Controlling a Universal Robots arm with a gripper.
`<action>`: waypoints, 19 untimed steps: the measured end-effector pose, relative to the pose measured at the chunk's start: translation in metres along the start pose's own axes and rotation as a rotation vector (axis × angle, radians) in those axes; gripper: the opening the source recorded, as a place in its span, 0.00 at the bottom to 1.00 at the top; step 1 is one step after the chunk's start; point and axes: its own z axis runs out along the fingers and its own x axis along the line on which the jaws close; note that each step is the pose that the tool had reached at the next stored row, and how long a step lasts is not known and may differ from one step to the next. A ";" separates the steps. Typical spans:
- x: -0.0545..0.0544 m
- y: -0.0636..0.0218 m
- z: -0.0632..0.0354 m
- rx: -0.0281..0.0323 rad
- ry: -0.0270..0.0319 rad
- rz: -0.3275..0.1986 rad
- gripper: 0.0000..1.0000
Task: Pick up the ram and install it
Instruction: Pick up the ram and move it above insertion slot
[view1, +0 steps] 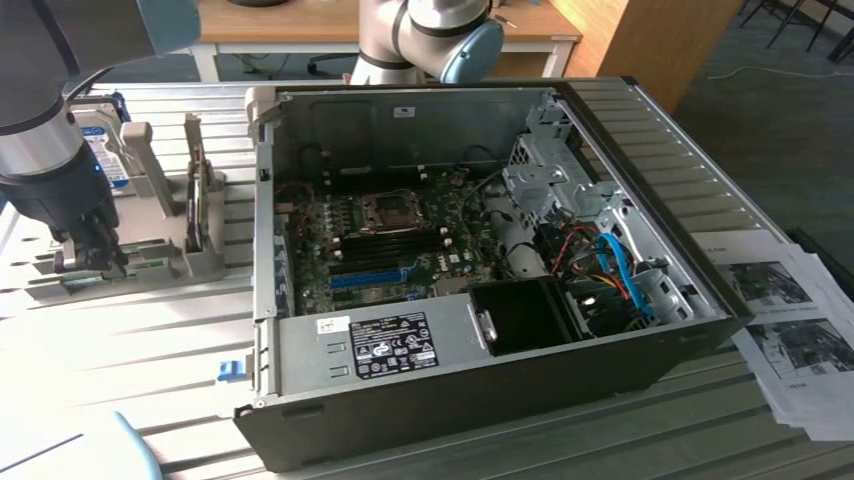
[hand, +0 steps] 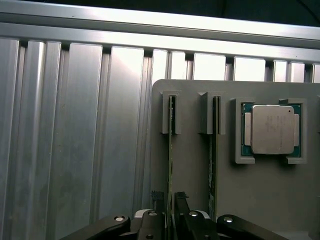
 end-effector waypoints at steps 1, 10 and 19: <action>0.000 0.0000 0.0000 0.0000 0.0000 0.000 0.22; 0.000 0.0000 0.0000 -0.0001 -0.0001 0.000 0.14; 0.000 0.0000 0.0000 0.0001 -0.0001 0.000 0.11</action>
